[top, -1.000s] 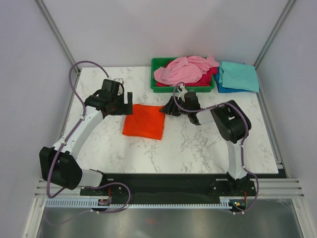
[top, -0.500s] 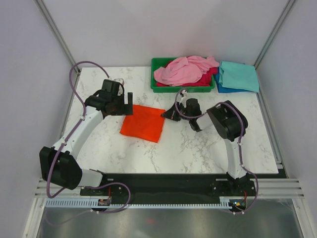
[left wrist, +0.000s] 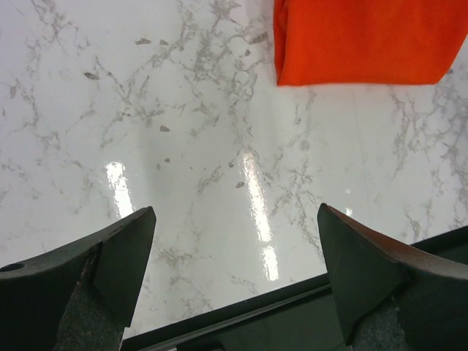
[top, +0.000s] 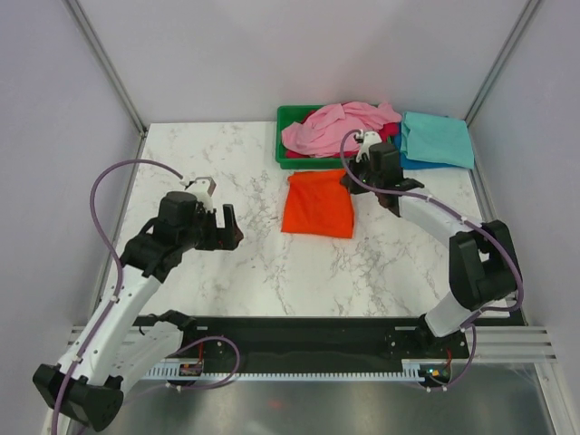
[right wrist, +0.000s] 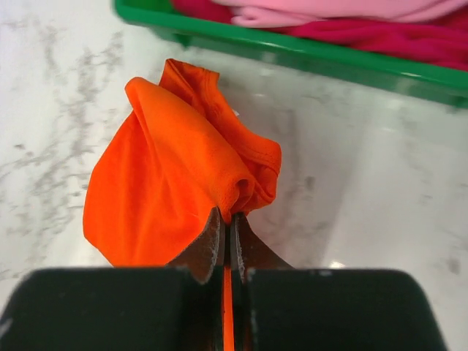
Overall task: Fold and stack the t-shirts
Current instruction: Neatly place the folded tshirt to the corner
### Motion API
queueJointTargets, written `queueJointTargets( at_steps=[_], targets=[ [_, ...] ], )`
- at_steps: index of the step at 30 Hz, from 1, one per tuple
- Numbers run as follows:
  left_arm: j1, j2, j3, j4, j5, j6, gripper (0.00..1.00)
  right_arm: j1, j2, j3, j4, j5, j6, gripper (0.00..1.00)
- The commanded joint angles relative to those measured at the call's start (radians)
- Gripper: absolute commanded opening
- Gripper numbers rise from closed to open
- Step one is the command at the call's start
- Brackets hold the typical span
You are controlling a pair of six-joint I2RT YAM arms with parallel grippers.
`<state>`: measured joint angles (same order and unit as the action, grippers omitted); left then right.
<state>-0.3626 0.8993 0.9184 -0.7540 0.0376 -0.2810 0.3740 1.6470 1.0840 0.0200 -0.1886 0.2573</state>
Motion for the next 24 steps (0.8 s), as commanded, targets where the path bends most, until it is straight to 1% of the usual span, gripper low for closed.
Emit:
queueJointTargets(
  at_steps=[1, 3, 6, 8, 9, 15, 24],
  targets=[
    [-0.018, -0.081, -0.046, 0.048, 0.077, -0.055, 1.00, -0.058, -0.059, 0.010, -0.141, 0.165, -0.171, 0.00],
    [-0.016, -0.094, -0.058, 0.064, 0.079, -0.050, 1.00, -0.089, -0.084, 0.016, -0.149, 0.182, -0.206, 0.00],
    [-0.016, -0.088, -0.064, 0.071, 0.114, -0.052, 1.00, -0.145, -0.108, 0.046, -0.146, 0.257, -0.246, 0.00],
    [-0.018, -0.073, -0.066, 0.071, 0.110, -0.053, 1.00, -0.156, -0.119, 0.060, -0.134, 0.326, -0.295, 0.00],
    [-0.018, -0.071, -0.067, 0.073, 0.108, -0.053, 1.00, -0.161, -0.122, 0.076, -0.127, 0.337, -0.334, 0.00],
    [-0.016, -0.091, -0.072, 0.073, 0.093, -0.058, 1.00, -0.208, -0.133, 0.171, -0.132, 0.411, -0.420, 0.00],
    [-0.018, -0.086, -0.073, 0.074, 0.091, -0.060, 1.00, -0.251, -0.113, 0.295, -0.127, 0.416, -0.487, 0.00]
  ],
)
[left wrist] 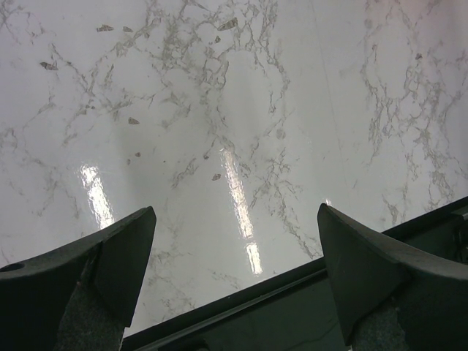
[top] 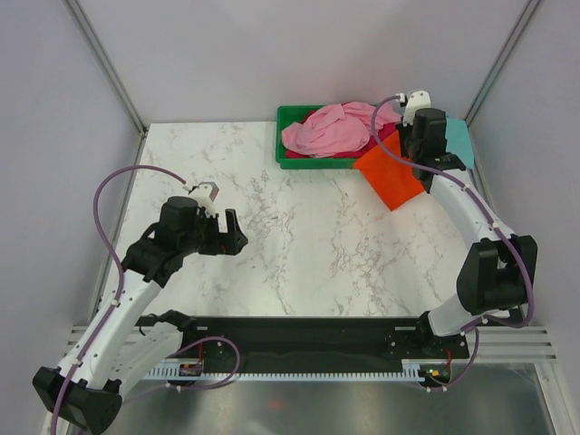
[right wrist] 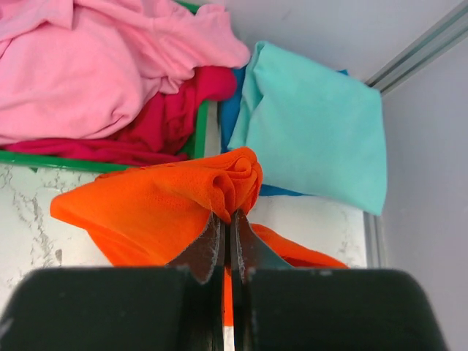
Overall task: Fold and stack the t-shirts
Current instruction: Neatly place the folded tshirt to the corner
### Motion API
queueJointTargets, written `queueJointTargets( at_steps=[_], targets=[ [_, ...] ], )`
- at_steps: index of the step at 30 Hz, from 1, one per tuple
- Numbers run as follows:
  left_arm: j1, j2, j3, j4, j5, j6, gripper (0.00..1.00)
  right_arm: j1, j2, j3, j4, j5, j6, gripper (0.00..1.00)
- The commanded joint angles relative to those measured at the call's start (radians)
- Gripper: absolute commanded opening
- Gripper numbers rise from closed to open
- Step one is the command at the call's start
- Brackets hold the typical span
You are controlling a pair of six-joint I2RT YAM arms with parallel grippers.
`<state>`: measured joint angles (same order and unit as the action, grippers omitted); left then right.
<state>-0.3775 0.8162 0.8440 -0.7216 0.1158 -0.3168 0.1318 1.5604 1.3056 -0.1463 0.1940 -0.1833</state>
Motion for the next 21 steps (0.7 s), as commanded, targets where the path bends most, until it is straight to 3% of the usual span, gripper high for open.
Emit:
queueJointTargets(
  at_steps=[1, 21],
  targets=[
    [-0.001, -0.005, 0.001, 0.044, 0.015, -0.024, 1.00, -0.017, -0.020, 0.084, 0.040, 0.028, -0.048, 0.00],
    [-0.001, 0.014, 0.000, 0.044, 0.010, -0.024, 1.00, -0.084, 0.190, 0.417, 0.059, 0.015, -0.004, 0.00]
  ],
)
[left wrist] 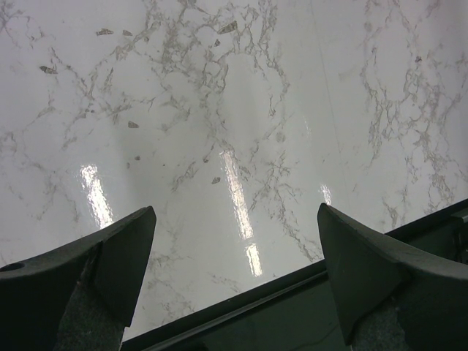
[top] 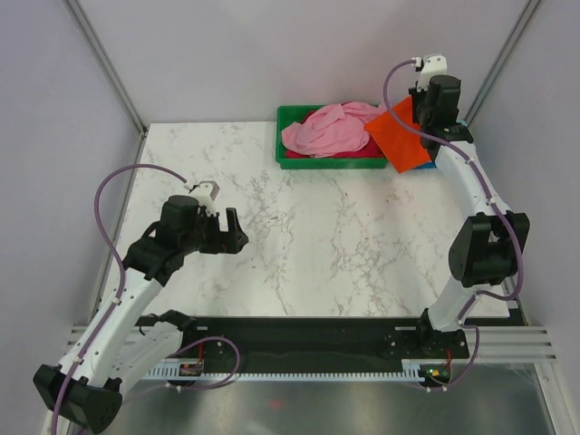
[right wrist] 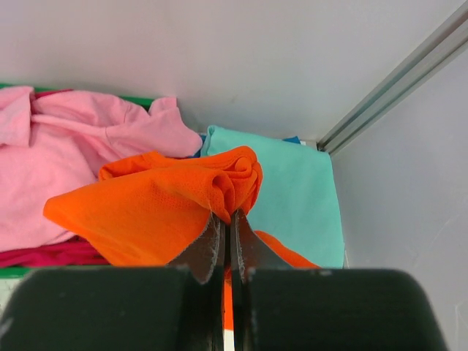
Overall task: Fold and stack the t-shirts
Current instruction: Neatly place the folded tshirt to the corner
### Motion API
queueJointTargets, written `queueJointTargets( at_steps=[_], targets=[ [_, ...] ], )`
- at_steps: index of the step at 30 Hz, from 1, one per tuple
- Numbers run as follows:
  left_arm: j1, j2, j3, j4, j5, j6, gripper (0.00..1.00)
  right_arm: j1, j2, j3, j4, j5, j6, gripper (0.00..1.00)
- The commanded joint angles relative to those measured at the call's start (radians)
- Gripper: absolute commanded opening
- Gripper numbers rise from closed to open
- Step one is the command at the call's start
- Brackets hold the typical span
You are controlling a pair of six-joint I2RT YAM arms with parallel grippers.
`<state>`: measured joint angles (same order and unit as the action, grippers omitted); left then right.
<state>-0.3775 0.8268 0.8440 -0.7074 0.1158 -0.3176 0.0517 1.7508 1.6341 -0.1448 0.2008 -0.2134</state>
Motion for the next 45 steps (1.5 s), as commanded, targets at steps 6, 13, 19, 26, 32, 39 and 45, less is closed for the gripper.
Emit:
queueJointTargets(
  at_steps=[6, 13, 19, 26, 32, 39, 45],
  targets=[
    [-0.001, 0.003, -0.002, 0.028, 0.008, -0.023, 1.00, -0.010, 0.041, 0.154, 0.050, 0.014, 0.052, 0.00],
    [-0.003, 0.005, 0.000, 0.029, 0.007, -0.023, 1.00, -0.015, 0.081, 0.199, 0.037, 0.029, 0.080, 0.00],
    [-0.003, 0.008, 0.000, 0.029, 0.010, -0.023, 1.00, -0.029, 0.093, 0.202, 0.034, 0.028, 0.066, 0.00],
    [-0.001, 0.011, 0.000, 0.028, 0.012, -0.023, 1.00, -0.076, 0.111, 0.207, 0.036, 0.008, 0.069, 0.00],
    [-0.003, 0.018, 0.000, 0.029, 0.010, -0.023, 1.00, -0.116, 0.150, 0.240, 0.030, -0.034, 0.086, 0.00],
    [-0.001, 0.023, -0.003, 0.029, 0.010, -0.024, 1.00, -0.147, 0.228, 0.300, 0.021, -0.028, 0.065, 0.00],
    [-0.003, 0.035, 0.000, 0.028, 0.012, -0.023, 1.00, -0.173, 0.292, 0.369, 0.005, -0.047, 0.051, 0.00]
  ],
)
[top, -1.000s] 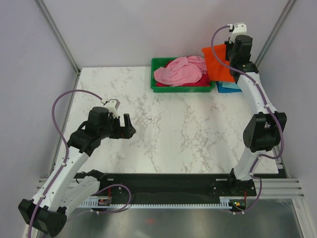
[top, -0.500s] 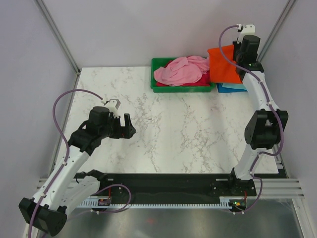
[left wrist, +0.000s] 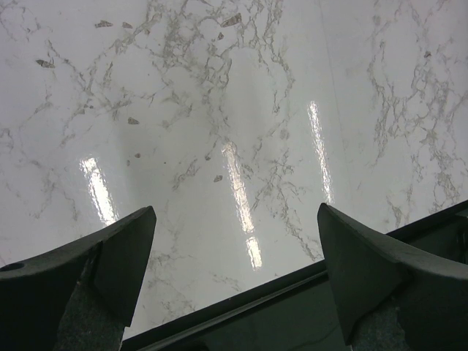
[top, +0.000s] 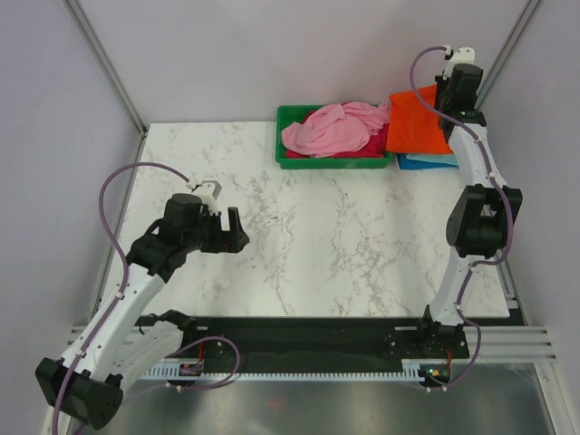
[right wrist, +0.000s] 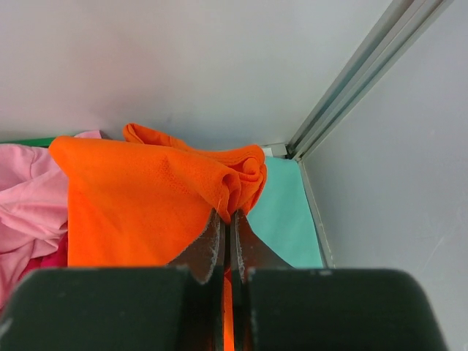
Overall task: Fold and stack the t-shirts
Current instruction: Neatly place the folded tshirt to the corner
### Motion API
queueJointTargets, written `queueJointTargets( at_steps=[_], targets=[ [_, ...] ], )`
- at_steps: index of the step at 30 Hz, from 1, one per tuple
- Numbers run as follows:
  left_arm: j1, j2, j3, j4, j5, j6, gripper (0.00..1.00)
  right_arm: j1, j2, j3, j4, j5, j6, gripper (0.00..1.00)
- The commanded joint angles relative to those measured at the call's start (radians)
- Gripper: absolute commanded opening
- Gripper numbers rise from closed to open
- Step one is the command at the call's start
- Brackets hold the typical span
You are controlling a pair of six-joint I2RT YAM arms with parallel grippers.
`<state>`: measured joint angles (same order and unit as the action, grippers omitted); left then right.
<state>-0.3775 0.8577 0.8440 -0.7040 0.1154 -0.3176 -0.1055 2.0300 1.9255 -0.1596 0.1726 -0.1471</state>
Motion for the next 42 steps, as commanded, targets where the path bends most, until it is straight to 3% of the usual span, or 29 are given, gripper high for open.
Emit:
queueJointTargets(
  at_steps=[1, 25, 30, 37, 40, 41, 42],
  targets=[
    [-0.001, 0.004, 0.000, 0.026, 0.010, -0.023, 1.00, -0.019, 0.018, 0.085, 0.019, -0.025, -0.016, 0.00],
    [-0.001, 0.018, 0.000, 0.026, 0.012, -0.023, 1.00, -0.094, 0.162, 0.265, -0.090, -0.252, -0.077, 0.00],
    [-0.003, 0.026, 0.001, 0.028, 0.018, -0.023, 1.00, -0.114, 0.240, 0.316, -0.096, -0.255, -0.071, 0.00],
    [-0.003, 0.043, 0.000, 0.029, 0.027, -0.021, 1.00, -0.135, 0.413, 0.497, -0.054, -0.145, -0.101, 0.00],
    [-0.003, 0.053, 0.000, 0.029, 0.030, -0.020, 1.00, -0.140, 0.459, 0.480, 0.066, -0.078, -0.121, 0.07],
    [-0.003, 0.053, 0.000, 0.029, 0.029, -0.020, 1.00, -0.141, 0.475, 0.480, 0.087, -0.056, -0.124, 0.13],
    [-0.004, 0.053, 0.000, 0.028, 0.029, -0.020, 1.00, -0.143, 0.502, 0.480, 0.122, -0.012, -0.120, 0.24]
  ],
)
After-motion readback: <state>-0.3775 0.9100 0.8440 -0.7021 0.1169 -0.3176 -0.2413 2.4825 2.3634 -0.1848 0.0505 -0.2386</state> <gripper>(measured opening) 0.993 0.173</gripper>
